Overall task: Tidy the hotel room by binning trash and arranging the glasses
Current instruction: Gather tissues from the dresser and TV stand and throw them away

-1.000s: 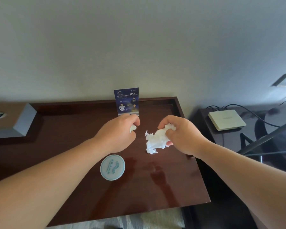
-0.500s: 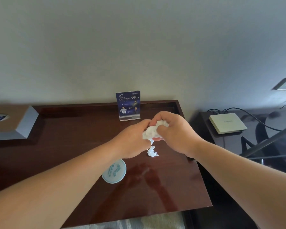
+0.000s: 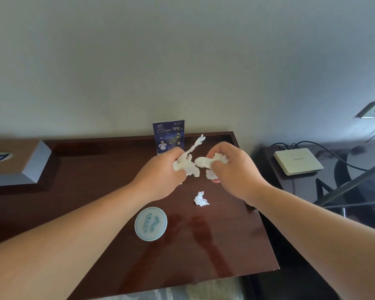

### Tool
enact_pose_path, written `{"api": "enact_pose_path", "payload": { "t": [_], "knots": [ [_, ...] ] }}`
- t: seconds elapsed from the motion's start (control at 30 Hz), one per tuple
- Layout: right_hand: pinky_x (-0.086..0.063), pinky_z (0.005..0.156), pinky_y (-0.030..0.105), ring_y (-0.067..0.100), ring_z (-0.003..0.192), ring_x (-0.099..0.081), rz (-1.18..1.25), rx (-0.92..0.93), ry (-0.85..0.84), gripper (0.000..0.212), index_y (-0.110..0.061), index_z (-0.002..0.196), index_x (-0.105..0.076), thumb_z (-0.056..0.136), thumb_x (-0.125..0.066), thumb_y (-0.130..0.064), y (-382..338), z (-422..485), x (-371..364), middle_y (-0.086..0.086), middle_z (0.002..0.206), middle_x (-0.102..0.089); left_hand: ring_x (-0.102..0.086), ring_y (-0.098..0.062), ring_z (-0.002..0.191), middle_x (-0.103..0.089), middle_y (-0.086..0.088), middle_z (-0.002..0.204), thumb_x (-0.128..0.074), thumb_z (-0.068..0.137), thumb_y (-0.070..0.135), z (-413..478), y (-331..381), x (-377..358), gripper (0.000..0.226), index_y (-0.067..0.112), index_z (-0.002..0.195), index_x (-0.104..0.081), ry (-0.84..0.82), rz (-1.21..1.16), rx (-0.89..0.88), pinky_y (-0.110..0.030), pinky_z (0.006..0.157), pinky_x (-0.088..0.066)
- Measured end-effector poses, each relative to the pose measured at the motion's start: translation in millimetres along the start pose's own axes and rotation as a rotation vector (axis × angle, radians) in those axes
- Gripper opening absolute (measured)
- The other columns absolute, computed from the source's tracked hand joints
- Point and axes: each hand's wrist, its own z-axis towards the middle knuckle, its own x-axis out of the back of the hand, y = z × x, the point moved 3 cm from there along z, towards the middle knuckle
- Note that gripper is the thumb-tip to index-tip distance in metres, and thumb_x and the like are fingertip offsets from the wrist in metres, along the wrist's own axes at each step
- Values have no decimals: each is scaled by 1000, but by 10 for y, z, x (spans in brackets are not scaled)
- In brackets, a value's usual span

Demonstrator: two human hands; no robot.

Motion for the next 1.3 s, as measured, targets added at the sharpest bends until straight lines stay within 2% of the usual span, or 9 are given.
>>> {"api": "enact_pose_path", "payload": {
  "t": [0.2, 0.43, 0.7, 0.83, 0.9, 1.0, 1.1, 1.17, 1.3],
  "knots": [
    [-60, 75, 39, 20, 84, -69, 155, 5, -204, 39, -30, 123, -52, 87, -61, -17, -89, -37, -162, -1, 109, -59, -62, -19, 73, -62, 5, 81, -60, 85, 22, -32, 173, -58, 17, 25, 92, -46, 5, -97, -47, -45, 67, -50],
    [-60, 76, 38, 15, 85, -70, 291, -23, -235, 22, -31, 110, -62, 92, -61, -19, -70, -36, -181, -3, 97, -69, -58, 6, 75, -64, 20, 90, -63, 85, 20, -77, 254, -107, 23, 40, 88, -53, -98, -221, -86, -15, 63, -43],
    [-61, 72, 43, 18, 77, -71, 112, -26, -94, 32, -28, 101, -66, 93, -44, -7, 39, 9, -58, -1, 95, -69, -60, -5, 98, -56, 19, 115, -60, 85, 12, -61, 142, -82, 42, 34, 118, -50, -74, -157, -105, -34, 87, -52],
    [-60, 66, 36, 27, 76, -70, -80, -27, -72, 34, -23, 81, -65, 91, -41, -1, 62, -2, -4, 6, 90, -68, -61, -12, 95, -54, 17, 112, -55, 86, 8, -12, 31, -56, 40, 35, 116, -52, -44, -109, -80, -40, 83, -54],
    [-60, 68, 42, 27, 73, -70, -133, -34, -53, 35, -22, 71, -61, 90, -42, -1, 81, -15, 19, 8, 86, -68, -60, -13, 94, -55, 16, 112, -53, 88, 9, 10, -7, -50, 38, 35, 114, -53, -34, -71, -77, -39, 81, -54],
    [-58, 60, 38, 26, 68, -69, -186, -34, -31, 23, -14, 71, -59, 91, -47, -17, 116, -30, 52, 9, 75, -66, -58, -12, 94, -56, 13, 113, -53, 89, 10, 36, -53, -75, 35, 33, 114, -53, -28, -18, -83, -33, 78, -52],
    [-52, 61, 36, 27, 67, -68, -253, -49, -50, 56, -3, 75, -60, 93, -42, -53, 146, -55, 41, 11, 71, -65, -57, -10, 93, -55, 14, 113, -53, 89, 12, 62, -93, -140, 34, 34, 115, -53, -32, 46, -87, -28, 79, -48],
    [-51, 65, 35, 25, 66, -66, -329, -78, -52, 71, -1, 76, -62, 94, -31, -62, 202, -56, 53, 12, 70, -66, -55, -9, 95, -54, 15, 114, -52, 89, 13, 86, -118, -198, 34, 33, 116, -53, -43, 89, -92, -26, 81, -45],
    [-39, 45, 16, 14, 65, -63, -381, -108, -68, 30, -15, 82, -67, 98, -45, -29, 398, -31, 60, 0, 74, -64, -51, -8, 102, -52, 12, 117, -50, 89, 12, 130, -179, -355, 34, 30, 119, -53, -88, 176, -106, -25, 82, -41]
  ]
}}
